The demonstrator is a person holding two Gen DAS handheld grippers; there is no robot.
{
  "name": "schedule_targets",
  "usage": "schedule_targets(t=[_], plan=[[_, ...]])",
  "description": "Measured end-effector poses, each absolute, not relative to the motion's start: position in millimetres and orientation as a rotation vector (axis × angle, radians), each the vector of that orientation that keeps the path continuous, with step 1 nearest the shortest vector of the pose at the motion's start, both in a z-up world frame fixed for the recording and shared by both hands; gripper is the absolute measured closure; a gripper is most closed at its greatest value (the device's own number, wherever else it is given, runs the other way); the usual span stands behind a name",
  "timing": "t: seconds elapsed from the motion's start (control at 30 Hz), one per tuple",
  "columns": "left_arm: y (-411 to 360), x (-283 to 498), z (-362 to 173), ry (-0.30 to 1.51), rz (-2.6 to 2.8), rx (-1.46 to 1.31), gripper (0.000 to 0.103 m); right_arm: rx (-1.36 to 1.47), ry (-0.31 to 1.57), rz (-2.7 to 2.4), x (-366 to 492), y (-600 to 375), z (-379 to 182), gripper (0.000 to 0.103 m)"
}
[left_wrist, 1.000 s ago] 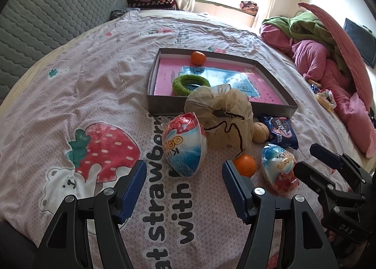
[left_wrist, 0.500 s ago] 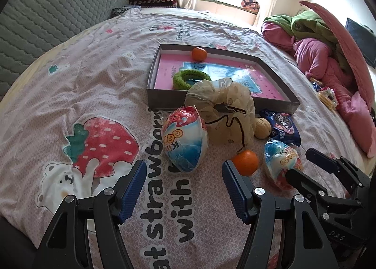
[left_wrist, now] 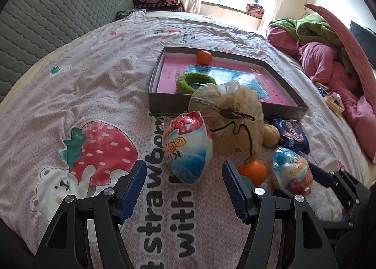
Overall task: Organize objects
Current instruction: 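Grasp the red wrapped egg with right gripper while left gripper grasps the blue-white egg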
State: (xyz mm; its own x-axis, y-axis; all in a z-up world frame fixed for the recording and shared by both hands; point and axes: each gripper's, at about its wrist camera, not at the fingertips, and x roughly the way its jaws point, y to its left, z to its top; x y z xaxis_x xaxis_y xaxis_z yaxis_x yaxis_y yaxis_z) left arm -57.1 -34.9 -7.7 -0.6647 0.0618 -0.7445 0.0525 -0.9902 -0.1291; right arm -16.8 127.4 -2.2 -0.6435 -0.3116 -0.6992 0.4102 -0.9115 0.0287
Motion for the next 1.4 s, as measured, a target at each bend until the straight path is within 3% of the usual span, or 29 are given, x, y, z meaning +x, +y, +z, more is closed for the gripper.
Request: schedule_targets(t=[0.33, 0.47, 1.03, 1.17, 1.4], plan=[[-35.5, -76.4, -19.8, -0.243, 2.855, -1.307, 0.035, 1.103, 0.200, -2.544, -27.7, 123.4, -20.4, 0.039], [-35.9, -80.9, -24.8, -0.252, 2.859, -1.313, 0.035, 1.096, 0.211, -2.543, -28.4, 121.9, -22.2, 0.050], [-33.0, -96.2, -37.0, -0.197, 2.883, -1.277, 0.035, 1.058, 0.238, -2.514, -27.1, 116.6, -22.2, 0.050], [-36.4, -95.2, -34.5, -0.215, 2.881, -1.253, 0.049, 1.052, 0.233, -2.508, -26.8, 117.1, -21.2, 0.050], [-36.9, -91.2, -31.0, -0.207, 2.879, -1.230, 0.049, 1.026, 0.231, -2.500, -23.2, 117.5, -16.8, 0.050]])
